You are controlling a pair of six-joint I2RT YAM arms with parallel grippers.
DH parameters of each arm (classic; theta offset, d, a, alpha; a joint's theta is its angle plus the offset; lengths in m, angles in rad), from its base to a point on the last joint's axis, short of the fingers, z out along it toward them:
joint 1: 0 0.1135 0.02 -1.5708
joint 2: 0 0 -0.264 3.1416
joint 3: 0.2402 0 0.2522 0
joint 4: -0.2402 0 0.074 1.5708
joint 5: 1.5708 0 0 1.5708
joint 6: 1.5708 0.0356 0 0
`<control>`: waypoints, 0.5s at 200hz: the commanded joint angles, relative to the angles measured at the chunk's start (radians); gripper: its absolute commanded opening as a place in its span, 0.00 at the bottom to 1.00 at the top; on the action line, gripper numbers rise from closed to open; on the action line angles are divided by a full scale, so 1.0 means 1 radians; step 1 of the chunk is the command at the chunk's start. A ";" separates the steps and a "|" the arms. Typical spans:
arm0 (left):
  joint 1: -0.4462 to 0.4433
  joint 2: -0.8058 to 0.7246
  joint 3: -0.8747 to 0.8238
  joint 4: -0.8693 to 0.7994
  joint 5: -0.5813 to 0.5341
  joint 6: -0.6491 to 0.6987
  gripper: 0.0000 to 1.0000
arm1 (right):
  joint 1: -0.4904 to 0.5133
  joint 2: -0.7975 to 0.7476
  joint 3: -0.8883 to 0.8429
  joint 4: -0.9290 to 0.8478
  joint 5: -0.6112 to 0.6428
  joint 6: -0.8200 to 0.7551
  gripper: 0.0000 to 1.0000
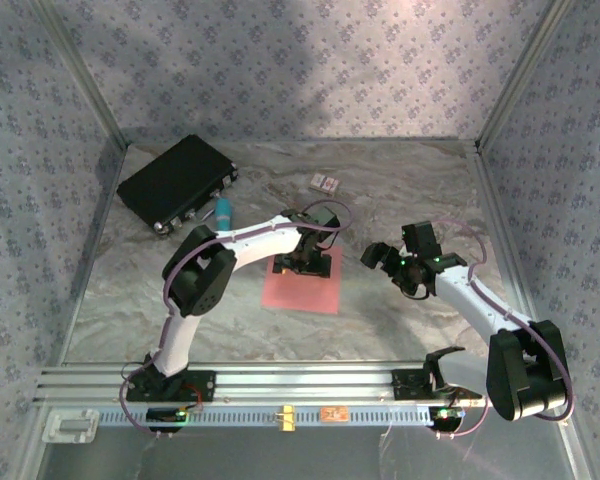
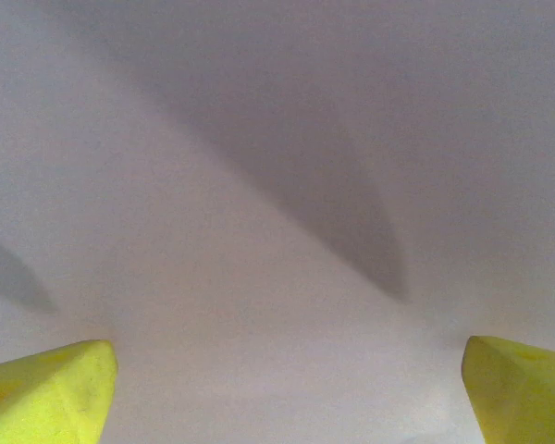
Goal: Fold a paper plane with a square sheet of paper (pick it up from the middle)
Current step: First fold the square sheet of paper in half at the center of the table.
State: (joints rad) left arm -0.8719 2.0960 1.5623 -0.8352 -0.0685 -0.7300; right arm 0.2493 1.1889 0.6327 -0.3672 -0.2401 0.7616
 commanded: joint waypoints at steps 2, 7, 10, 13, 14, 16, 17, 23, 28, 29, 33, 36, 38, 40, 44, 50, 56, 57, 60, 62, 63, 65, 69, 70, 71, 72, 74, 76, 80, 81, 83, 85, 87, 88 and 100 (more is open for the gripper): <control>-0.006 0.034 -0.025 -0.022 -0.005 0.012 0.96 | 0.008 -0.012 -0.001 -0.017 0.002 -0.002 0.99; -0.006 0.037 -0.028 -0.020 -0.004 0.012 0.96 | 0.007 -0.011 0.000 -0.016 0.002 -0.002 0.99; -0.006 0.039 -0.029 -0.017 -0.002 0.011 0.96 | 0.008 -0.011 0.000 -0.017 0.001 -0.003 0.99; -0.006 0.041 -0.031 -0.015 -0.001 0.011 0.96 | 0.008 -0.011 0.000 -0.016 0.002 -0.002 0.99; -0.006 0.042 -0.032 -0.015 0.000 0.012 0.96 | 0.008 -0.010 0.000 -0.017 0.001 -0.002 0.99; -0.006 0.044 -0.033 -0.013 0.002 0.011 0.96 | 0.008 -0.009 0.001 -0.017 0.001 -0.002 0.99; -0.006 0.045 -0.033 -0.013 0.003 0.011 0.96 | 0.007 -0.009 0.000 -0.017 0.001 -0.002 0.99; -0.006 0.049 -0.036 -0.006 0.009 0.013 0.96 | 0.008 -0.008 0.001 -0.019 0.002 -0.005 0.99; -0.005 0.053 -0.040 0.000 0.014 0.011 0.96 | 0.008 -0.008 0.001 -0.018 0.002 -0.005 0.99; -0.005 0.054 -0.040 0.000 0.016 0.011 0.96 | 0.008 -0.008 0.000 -0.019 0.003 -0.005 0.99; -0.006 0.057 -0.042 0.003 0.022 0.009 0.96 | 0.007 -0.008 0.000 -0.018 0.002 -0.005 0.99; -0.004 0.059 -0.043 0.006 0.027 0.009 0.96 | 0.008 -0.008 -0.001 -0.018 0.002 -0.005 0.99; -0.004 0.060 -0.045 0.007 0.031 0.009 0.96 | 0.008 -0.008 0.000 -0.017 0.003 -0.003 0.99; -0.004 0.061 -0.045 0.008 0.034 0.009 0.95 | 0.008 -0.008 0.001 -0.017 0.004 -0.002 0.99; -0.005 0.062 -0.047 0.011 0.040 0.009 0.95 | 0.008 -0.006 0.000 -0.016 0.003 -0.003 0.99; -0.005 0.062 -0.050 0.014 0.043 0.008 0.95 | 0.008 -0.006 0.000 -0.016 0.001 -0.005 0.99; -0.004 0.061 -0.053 0.016 0.044 0.008 0.95 | 0.008 -0.006 0.003 -0.017 0.001 -0.003 0.99; -0.005 0.061 -0.054 0.016 0.044 0.008 0.95 | 0.008 -0.006 0.003 -0.017 0.001 -0.003 0.99; -0.004 0.061 -0.054 0.017 0.043 0.007 0.95 | 0.008 -0.006 0.002 -0.016 0.002 -0.003 0.99; -0.005 0.061 -0.054 0.016 0.044 0.009 0.95 | 0.008 -0.006 0.001 -0.017 0.002 -0.004 0.99; -0.005 0.062 -0.053 0.016 0.043 0.009 0.95 | 0.008 -0.006 0.002 -0.017 0.003 -0.003 0.99; -0.004 0.062 -0.053 0.016 0.043 0.009 0.95 | 0.008 -0.006 0.003 -0.017 0.002 -0.003 0.99; -0.005 0.062 -0.053 0.015 0.042 0.009 0.94 | 0.007 -0.006 0.002 -0.017 0.002 -0.003 0.99; -0.004 0.062 -0.053 0.016 0.042 0.010 0.94 | 0.008 -0.006 0.002 -0.018 0.002 -0.003 0.99; -0.004 0.062 -0.053 0.017 0.042 0.010 0.94 | 0.007 -0.006 0.002 -0.017 0.002 -0.004 0.99; -0.005 0.062 -0.052 0.016 0.042 0.010 0.94 | 0.008 -0.006 0.002 -0.017 0.002 -0.004 0.99; -0.005 0.062 -0.052 0.016 0.041 0.010 0.94 | 0.008 -0.006 0.002 -0.017 0.002 -0.004 0.99; -0.004 0.062 -0.051 0.016 0.041 0.011 0.94 | 0.008 -0.006 0.002 -0.016 0.003 -0.005 0.99; -0.005 0.061 -0.050 0.016 0.042 0.012 0.94 | 0.008 -0.006 0.003 -0.017 0.003 -0.005 0.99; -0.006 0.061 -0.050 0.016 0.042 0.012 0.94 | 0.008 -0.006 0.003 -0.017 0.003 -0.005 0.99; -0.005 0.061 -0.049 0.016 0.041 0.012 0.94 | 0.008 -0.006 0.004 -0.016 0.004 -0.005 0.99; -0.005 0.060 -0.050 0.017 0.043 0.013 0.94 | 0.008 -0.006 0.004 -0.017 0.003 -0.004 0.99; -0.005 0.059 -0.051 0.019 0.043 0.012 0.94 | 0.007 -0.006 0.004 -0.017 0.002 -0.004 0.99; -0.005 0.059 -0.051 0.019 0.043 0.013 0.94 | 0.008 -0.006 0.004 -0.017 0.002 -0.005 0.99; -0.006 0.053 -0.056 0.025 0.042 0.015 0.94 | 0.007 -0.007 0.005 -0.017 0.002 -0.005 0.99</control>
State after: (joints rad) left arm -0.8719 2.1025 1.5494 -0.8207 -0.0650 -0.7292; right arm 0.2512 1.1889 0.6327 -0.3672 -0.2401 0.7616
